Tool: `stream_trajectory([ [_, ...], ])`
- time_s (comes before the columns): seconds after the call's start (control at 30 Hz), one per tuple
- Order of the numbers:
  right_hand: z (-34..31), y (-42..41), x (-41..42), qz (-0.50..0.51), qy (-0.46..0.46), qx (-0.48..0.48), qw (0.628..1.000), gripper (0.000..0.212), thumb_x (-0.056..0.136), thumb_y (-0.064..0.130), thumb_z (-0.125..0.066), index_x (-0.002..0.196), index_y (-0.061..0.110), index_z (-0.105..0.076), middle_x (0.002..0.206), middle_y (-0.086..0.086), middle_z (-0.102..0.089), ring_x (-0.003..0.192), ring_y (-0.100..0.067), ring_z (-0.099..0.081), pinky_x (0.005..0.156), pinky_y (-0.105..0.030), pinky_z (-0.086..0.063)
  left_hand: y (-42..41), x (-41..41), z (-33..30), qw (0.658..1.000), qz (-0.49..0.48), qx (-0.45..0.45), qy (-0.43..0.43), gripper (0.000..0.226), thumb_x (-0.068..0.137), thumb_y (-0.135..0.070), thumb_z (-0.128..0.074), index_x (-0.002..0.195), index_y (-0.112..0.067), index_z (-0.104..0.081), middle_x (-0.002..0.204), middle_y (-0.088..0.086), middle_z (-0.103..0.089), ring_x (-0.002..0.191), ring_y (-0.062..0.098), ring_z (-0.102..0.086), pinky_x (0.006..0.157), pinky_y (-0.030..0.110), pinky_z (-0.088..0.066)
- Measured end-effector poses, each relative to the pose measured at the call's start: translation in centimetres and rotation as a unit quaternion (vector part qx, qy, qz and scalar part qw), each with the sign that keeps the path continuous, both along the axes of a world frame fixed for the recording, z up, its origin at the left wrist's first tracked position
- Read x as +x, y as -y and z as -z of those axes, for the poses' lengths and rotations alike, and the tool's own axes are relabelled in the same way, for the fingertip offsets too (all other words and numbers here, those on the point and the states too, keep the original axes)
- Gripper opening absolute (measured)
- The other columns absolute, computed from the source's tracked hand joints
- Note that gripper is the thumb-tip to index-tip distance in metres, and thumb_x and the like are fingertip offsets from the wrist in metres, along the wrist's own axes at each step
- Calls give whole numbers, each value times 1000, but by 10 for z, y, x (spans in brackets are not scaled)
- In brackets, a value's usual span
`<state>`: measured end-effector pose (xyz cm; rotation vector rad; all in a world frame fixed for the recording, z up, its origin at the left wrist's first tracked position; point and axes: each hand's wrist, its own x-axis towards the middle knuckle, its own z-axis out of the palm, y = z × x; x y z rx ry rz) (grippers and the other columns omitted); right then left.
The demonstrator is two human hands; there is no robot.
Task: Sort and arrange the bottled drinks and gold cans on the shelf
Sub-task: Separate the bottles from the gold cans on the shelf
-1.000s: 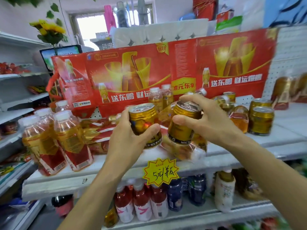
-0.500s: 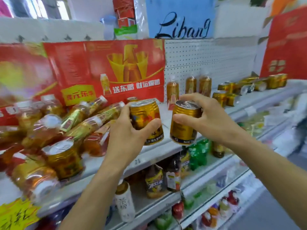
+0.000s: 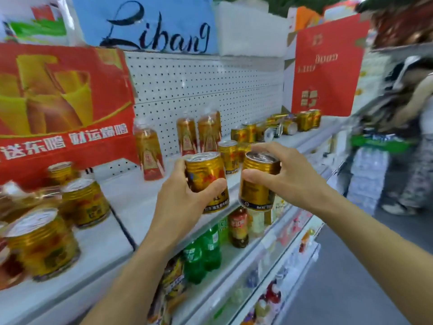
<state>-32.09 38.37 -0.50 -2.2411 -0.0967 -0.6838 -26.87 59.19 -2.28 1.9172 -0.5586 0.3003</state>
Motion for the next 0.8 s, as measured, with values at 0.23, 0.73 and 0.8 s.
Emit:
stream_trajectory([
  [0.23, -7, 120, 62, 35, -6, -16, 999, 62, 72, 58, -73, 126, 31, -57, 125, 11, -59, 112, -6, -57, 95, -31, -49, 128, 72, 0, 999, 42, -10, -10, 49, 73, -48, -76, 112, -44, -48, 100, -21, -64, 90, -5, -62, 85, 35, -56],
  [0.73, -2, 369, 184, 45, 3, 4, 999, 55, 75, 43, -77, 125, 27, -59, 123, 9, -61, 110, -9, -59, 96, -35, -50, 371, 197, 11, 999, -11, -9, -39, 59, 71, -43, -80, 117, -40, -43, 100, -26, -58, 93, -5, -58, 87, 33, -53],
  [0.8, -2, 396, 209, 14, 6, -5, 1000, 55, 76, 43, -77, 125, 26, -59, 124, 10, -59, 112, -7, -56, 98, -32, -49, 396, 211, 17, 998, -46, -20, -45, 61, 71, -42, -81, 117, -40, -43, 103, -25, -58, 98, 4, -60, 89, 35, -53],
])
